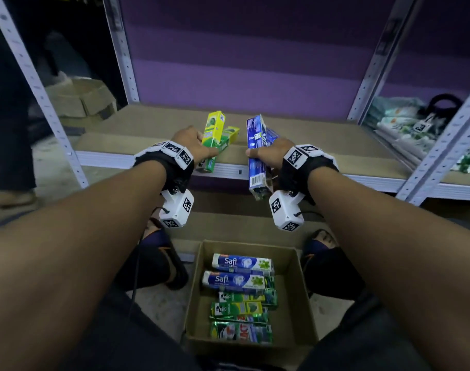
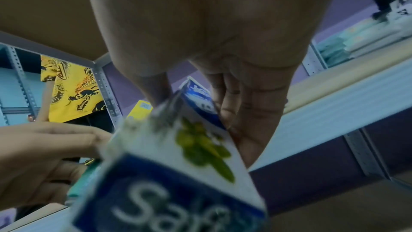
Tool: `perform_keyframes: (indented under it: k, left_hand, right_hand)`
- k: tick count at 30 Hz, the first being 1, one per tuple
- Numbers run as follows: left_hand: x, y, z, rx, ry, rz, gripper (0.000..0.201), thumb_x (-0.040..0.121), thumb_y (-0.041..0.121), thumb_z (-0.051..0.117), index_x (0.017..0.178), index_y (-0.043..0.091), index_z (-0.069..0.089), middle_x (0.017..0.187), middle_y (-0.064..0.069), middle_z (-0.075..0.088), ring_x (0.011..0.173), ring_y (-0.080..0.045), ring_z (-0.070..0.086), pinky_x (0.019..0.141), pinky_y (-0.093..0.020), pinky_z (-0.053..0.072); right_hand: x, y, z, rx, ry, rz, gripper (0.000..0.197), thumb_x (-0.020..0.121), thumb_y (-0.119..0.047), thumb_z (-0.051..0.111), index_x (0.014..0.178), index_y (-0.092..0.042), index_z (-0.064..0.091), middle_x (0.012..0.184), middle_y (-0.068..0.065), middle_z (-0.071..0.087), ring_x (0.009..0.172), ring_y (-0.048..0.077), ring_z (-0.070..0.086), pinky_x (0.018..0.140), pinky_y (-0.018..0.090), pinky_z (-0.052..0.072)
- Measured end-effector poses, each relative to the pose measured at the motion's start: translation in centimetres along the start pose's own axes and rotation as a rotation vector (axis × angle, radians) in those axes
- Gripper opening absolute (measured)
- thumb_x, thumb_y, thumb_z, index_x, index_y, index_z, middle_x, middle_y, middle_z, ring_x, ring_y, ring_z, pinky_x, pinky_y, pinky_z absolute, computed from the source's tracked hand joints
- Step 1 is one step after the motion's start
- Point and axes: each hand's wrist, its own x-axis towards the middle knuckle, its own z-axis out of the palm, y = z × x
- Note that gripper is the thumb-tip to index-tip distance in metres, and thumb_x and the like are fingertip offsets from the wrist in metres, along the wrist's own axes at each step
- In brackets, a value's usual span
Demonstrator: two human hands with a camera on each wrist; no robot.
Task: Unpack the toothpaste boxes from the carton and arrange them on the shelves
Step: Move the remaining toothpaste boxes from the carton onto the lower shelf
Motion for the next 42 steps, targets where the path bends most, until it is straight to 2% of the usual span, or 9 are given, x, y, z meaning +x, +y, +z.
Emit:
perform_keyframes:
  k: [3,8,14,20,24,30,33,37,42]
  left_hand:
    - [1.8,0.6,-0.7,0.141,0.015,0.020,0.033,0.079,0.038,0.074,0.086,0.007,0.066,0.088,-0.015,0.068,0.091,-0.033,0.066,0.078,-0.038,0.052]
    - [5.3,0.4,-0.8,0.264,0.025,-0.004,0.044,0.079,0.038,0.074,0.103,0.003,0.064,0.101,-0.017,0.067,0.091,-0.032,0.061,0.078,-0.037,0.049]
    - [9.2,-0.8,-0.1,0.348,-0.064,-0.020,0.046,0.079,0.037,0.073,0.109,0.003,0.064,0.108,-0.018,0.067,0.102,-0.035,0.062,0.088,-0.040,0.052]
    - [12.2,-2.2,1.0,0.388,-0.132,-0.015,0.042,0.082,0.033,0.070,0.114,0.006,0.066,0.112,-0.015,0.069,0.106,-0.032,0.063,0.092,-0.038,0.051]
    - [13.7,-2.7,1.5,0.351,-0.115,-0.006,0.043,0.083,0.033,0.071,0.119,0.010,0.063,0.117,-0.010,0.068,0.110,-0.028,0.061,0.093,-0.031,0.049]
    - [14.4,-3.4,1.9,0.301,-0.093,0.099,0.041,0.085,0.034,0.072,0.124,0.027,0.063,0.116,-0.007,0.065,0.111,-0.025,0.059,0.091,-0.026,0.043]
    - [14.3,-3.5,2.0,0.293,-0.097,0.113,0.040,0.085,0.036,0.071,0.124,0.028,0.065,0.113,-0.008,0.065,0.108,-0.024,0.060,0.089,-0.025,0.042]
    - [13.7,-3.5,1.9,0.339,-0.071,0.143,0.036,0.086,0.039,0.068,0.120,0.028,0.067,0.117,-0.012,0.060,0.110,-0.027,0.058,0.093,-0.026,0.041]
    - [12.0,-2.2,0.7,0.411,-0.113,0.195,0.035,0.086,0.044,0.067,0.117,0.028,0.068,0.120,-0.009,0.055,0.115,-0.027,0.054,0.096,-0.031,0.041]
  right_hand:
    - [2.0,-1.3,-0.6,-0.175,0.044,-0.030,0.050,0.062,-0.065,0.065,0.082,-0.019,0.064,0.069,-0.002,0.066,0.063,0.018,0.063,0.053,0.026,0.043]
    - [5.0,-2.5,-0.3,-0.377,0.091,-0.081,0.042,0.057,-0.061,0.056,0.069,-0.020,0.052,0.068,0.000,0.058,0.056,0.020,0.053,0.049,0.024,0.032]
    - [8.0,-2.8,1.4,-0.483,0.077,-0.104,0.032,0.070,-0.050,0.051,0.084,-0.023,0.041,0.086,0.004,0.047,0.075,0.032,0.052,0.067,0.035,0.042]
    - [10.1,-3.1,2.5,-0.472,0.129,-0.112,0.028,0.080,-0.044,0.053,0.092,-0.019,0.044,0.088,0.009,0.055,0.061,0.026,0.047,0.052,0.026,0.030]
    - [11.3,-3.4,3.5,-0.455,0.147,-0.089,0.043,0.082,-0.048,0.058,0.110,-0.016,0.049,0.090,0.007,0.049,0.073,0.031,0.049,0.060,0.030,0.036]
    - [12.6,-4.0,4.4,-0.444,0.129,-0.098,0.045,0.072,-0.062,0.055,0.079,-0.020,0.041,0.067,-0.001,0.041,0.052,0.019,0.041,0.046,0.022,0.025]
    - [13.2,-4.5,4.1,-0.456,0.054,-0.045,0.056,0.072,-0.072,0.037,0.071,-0.017,0.044,0.077,0.006,0.058,0.062,0.027,0.054,0.059,0.029,0.042]
    - [12.8,-4.4,2.2,-0.486,-0.052,-0.060,0.056,0.067,-0.053,0.035,0.103,-0.020,0.062,0.123,0.006,0.064,0.103,0.030,0.062,0.095,0.040,0.050]
    - [9.9,-4.4,-0.8,-0.564,-0.046,-0.181,0.031,0.089,-0.024,0.059,0.117,-0.013,0.065,0.119,0.009,0.066,0.100,0.030,0.066,0.081,0.033,0.054]
